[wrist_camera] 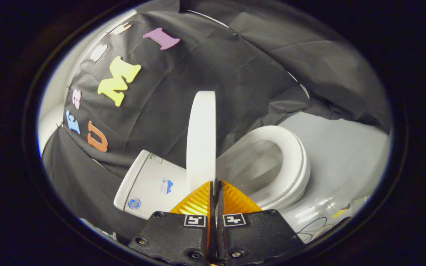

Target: Open the toilet lid.

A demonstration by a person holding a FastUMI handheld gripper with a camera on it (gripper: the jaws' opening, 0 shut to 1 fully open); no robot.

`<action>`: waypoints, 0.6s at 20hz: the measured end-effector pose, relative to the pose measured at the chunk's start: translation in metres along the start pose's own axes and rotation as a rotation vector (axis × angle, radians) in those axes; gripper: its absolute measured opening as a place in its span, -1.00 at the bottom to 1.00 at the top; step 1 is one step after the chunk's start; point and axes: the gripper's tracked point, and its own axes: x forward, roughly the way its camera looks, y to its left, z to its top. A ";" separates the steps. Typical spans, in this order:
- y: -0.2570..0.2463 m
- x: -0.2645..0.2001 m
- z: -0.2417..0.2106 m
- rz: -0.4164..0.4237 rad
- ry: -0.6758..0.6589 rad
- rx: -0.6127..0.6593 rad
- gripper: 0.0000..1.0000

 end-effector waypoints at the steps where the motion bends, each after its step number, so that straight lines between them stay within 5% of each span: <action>1: 0.005 -0.001 -0.001 -0.008 -0.002 -0.020 -0.92; 12: 0.055 -0.003 -0.011 -0.083 -0.039 -0.208 -0.90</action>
